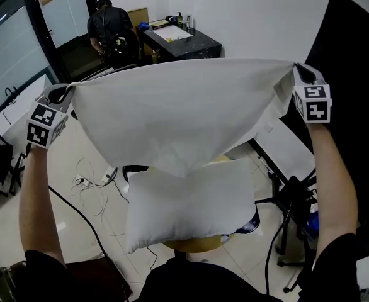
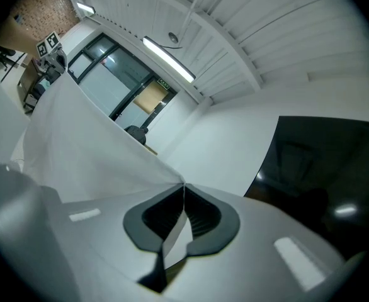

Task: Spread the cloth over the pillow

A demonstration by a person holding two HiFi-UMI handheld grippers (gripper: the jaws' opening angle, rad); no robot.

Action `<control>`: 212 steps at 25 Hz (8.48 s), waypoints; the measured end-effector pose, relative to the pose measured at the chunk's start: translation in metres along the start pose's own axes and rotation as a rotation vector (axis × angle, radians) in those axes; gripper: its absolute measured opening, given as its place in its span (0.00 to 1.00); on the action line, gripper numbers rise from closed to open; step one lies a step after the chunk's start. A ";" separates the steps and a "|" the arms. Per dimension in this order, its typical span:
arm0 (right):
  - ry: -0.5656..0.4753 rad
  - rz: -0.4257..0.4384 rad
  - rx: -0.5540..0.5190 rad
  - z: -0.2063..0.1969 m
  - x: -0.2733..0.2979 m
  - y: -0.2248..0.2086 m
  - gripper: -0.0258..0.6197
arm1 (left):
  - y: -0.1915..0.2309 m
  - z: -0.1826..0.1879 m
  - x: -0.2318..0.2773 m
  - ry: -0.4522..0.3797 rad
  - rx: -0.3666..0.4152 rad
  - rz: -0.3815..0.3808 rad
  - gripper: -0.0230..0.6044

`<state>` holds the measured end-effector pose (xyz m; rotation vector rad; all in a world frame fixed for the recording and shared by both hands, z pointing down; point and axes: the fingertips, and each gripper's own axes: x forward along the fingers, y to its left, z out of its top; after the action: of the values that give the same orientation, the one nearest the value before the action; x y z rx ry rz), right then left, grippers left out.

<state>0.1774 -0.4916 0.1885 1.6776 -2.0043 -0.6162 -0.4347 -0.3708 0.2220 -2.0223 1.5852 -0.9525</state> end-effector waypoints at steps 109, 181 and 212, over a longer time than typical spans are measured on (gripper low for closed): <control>0.692 0.602 0.328 -0.468 -0.396 0.330 0.10 | -0.543 -0.324 -0.251 0.614 -0.391 -0.678 0.10; 0.585 0.891 0.180 -0.299 -0.387 0.329 0.05 | -0.548 -0.265 -0.185 0.628 -0.264 -0.877 0.40; 0.530 0.779 0.063 -0.371 -0.378 0.393 0.05 | -0.667 -0.148 -0.188 0.415 0.273 -0.772 0.40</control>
<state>0.1523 -0.0748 0.6990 0.8234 -2.0378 0.1559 -0.1086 0.0091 0.7234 -2.3533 0.7186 -1.8428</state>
